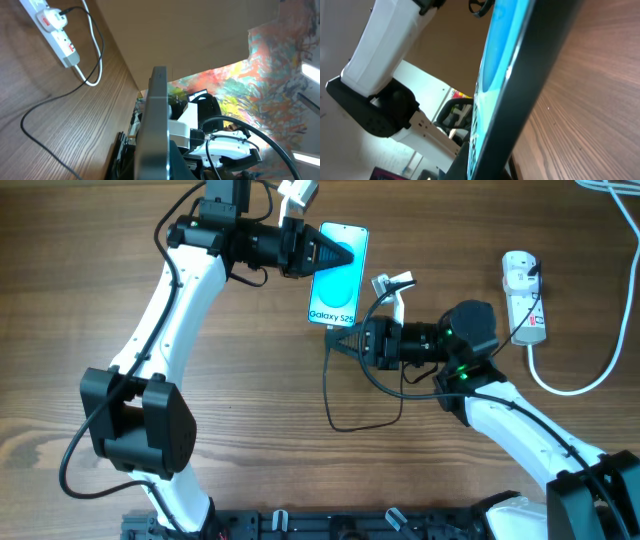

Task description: Plug charger to phone and switch on socket

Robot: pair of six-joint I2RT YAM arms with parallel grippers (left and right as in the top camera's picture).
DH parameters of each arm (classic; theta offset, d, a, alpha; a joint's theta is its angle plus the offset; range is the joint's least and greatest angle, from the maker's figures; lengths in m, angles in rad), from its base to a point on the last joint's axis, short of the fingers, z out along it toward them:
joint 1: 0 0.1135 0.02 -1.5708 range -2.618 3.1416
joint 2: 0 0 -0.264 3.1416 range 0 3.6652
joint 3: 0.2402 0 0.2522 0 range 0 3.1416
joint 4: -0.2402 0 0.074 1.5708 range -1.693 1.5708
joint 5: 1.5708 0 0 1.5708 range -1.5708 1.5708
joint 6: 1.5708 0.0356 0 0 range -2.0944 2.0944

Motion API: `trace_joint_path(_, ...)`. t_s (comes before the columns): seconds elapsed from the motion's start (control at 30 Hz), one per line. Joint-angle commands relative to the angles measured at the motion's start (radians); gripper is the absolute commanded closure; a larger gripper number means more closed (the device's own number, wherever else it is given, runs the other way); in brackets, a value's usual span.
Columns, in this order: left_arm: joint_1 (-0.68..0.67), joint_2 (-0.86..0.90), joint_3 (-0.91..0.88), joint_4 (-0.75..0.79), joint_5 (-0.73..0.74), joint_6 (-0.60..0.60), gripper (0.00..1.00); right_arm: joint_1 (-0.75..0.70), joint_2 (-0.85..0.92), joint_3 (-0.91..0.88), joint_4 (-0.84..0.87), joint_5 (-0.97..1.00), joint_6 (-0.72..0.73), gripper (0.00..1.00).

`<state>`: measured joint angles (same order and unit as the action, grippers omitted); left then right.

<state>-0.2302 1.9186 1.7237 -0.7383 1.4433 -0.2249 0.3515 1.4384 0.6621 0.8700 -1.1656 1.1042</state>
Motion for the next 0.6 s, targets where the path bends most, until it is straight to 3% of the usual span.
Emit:
trace_joint_path(0.0,-0.028,-0.023,-0.016,-0.093,0.017,0.162,0.96,-0.059,-0.008,0.040,0.035,0.163,0.006,0.96)
trace_joint_path(0.2,-0.028,-0.023,-0.016,-0.178,0.017,0.248,0.96,-0.059,-0.008,0.040,0.035,0.168,0.021,0.95)
trace_joint_path(0.57,-0.028,-0.023,-0.016,-0.183,0.013,0.248,0.96,-0.058,-0.008,0.040,0.044,0.358,0.128,0.95)
